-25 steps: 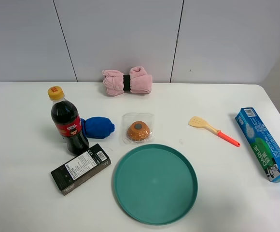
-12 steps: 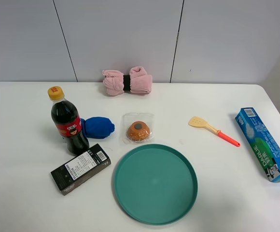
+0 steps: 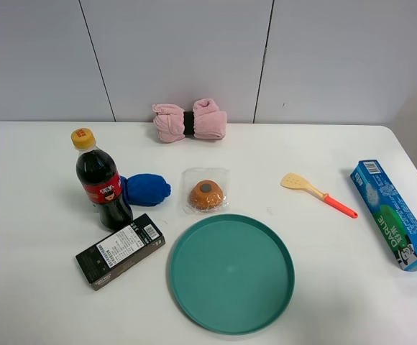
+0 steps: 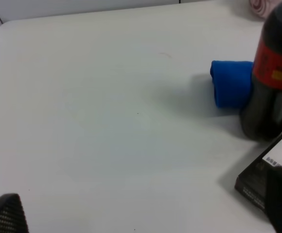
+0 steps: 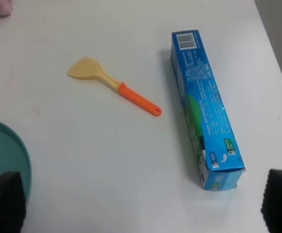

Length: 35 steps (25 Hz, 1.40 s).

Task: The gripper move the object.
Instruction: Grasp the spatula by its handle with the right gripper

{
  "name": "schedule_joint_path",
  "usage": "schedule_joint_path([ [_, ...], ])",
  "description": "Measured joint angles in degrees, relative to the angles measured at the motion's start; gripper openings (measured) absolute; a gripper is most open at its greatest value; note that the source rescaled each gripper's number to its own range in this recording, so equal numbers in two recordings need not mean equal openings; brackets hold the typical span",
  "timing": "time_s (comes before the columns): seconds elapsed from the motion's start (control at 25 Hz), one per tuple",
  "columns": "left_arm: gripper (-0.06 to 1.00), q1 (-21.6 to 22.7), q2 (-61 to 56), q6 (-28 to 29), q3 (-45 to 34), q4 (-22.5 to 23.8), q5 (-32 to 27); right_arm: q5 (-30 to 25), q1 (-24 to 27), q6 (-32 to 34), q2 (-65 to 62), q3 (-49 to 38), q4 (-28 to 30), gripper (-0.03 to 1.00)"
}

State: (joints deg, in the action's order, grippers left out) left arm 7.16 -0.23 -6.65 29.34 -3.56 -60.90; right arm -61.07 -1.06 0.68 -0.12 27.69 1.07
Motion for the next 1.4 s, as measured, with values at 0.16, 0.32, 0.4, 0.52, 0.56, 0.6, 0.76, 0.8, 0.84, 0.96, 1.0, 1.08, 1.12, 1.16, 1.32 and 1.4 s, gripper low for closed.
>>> schedule_joint_path([
  [0.16,1.0,0.0,0.0,0.0,0.0,0.0,0.0,0.0,-0.21,0.06,0.0,0.0,0.06,1.0],
  [0.32,1.0,0.0,0.0,0.0,0.0,0.0,0.0,0.0,-0.64,0.37,0.0,0.0,0.13,1.0],
  [0.4,1.0,0.0,0.0,0.0,0.0,0.0,0.0,0.0,-0.64,0.43,0.0,0.0,0.4,1.0],
  [0.52,1.0,0.0,0.0,0.0,0.0,0.0,0.0,0.0,-0.64,0.49,0.0,0.0,1.02,1.0],
  [0.56,1.0,0.0,0.0,0.0,0.0,0.0,0.0,0.0,-0.64,0.49,0.0,0.0,1.06,1.0],
  [0.6,1.0,0.0,0.0,0.0,0.0,0.0,0.0,0.0,-0.64,0.49,0.0,0.0,1.08,1.0],
  [0.76,1.0,0.0,0.0,0.0,0.0,0.0,0.0,0.0,-0.64,0.49,0.0,0.0,1.12,1.0],
  [0.8,1.0,0.0,0.0,0.0,0.0,0.0,0.0,0.0,-0.64,0.49,0.0,0.0,1.12,1.0],
  [0.84,1.0,0.0,0.0,0.0,0.0,0.0,0.0,0.0,-0.64,0.67,0.0,0.0,1.12,1.0],
  [0.96,1.0,0.0,0.0,0.0,0.0,0.0,0.0,0.0,-0.64,2.0,0.0,0.0,1.61,1.0],
  [1.0,1.0,0.0,0.0,0.0,0.0,0.0,0.0,0.0,-0.64,2.29,0.0,0.0,1.83,1.0],
  [1.08,1.0,0.0,0.0,0.0,0.0,0.0,0.0,0.0,-0.64,2.97,0.0,0.0,2.26,1.0],
  [1.12,1.0,0.0,0.0,0.0,0.0,0.0,0.0,0.0,-0.64,3.08,0.0,0.0,2.31,1.0],
  [1.16,1.0,0.0,0.0,0.0,0.0,0.0,0.0,0.0,-0.64,3.32,0.0,0.0,2.31,1.0],
  [1.32,1.0,0.0,0.0,0.0,0.0,0.0,0.0,0.0,-0.64,6.37,0.63,1.69,1.93,1.0],
  [1.4,1.0,0.0,0.0,0.0,0.0,0.0,0.0,0.0,-0.64,8.39,3.41,3.53,1.62,1.0],
])
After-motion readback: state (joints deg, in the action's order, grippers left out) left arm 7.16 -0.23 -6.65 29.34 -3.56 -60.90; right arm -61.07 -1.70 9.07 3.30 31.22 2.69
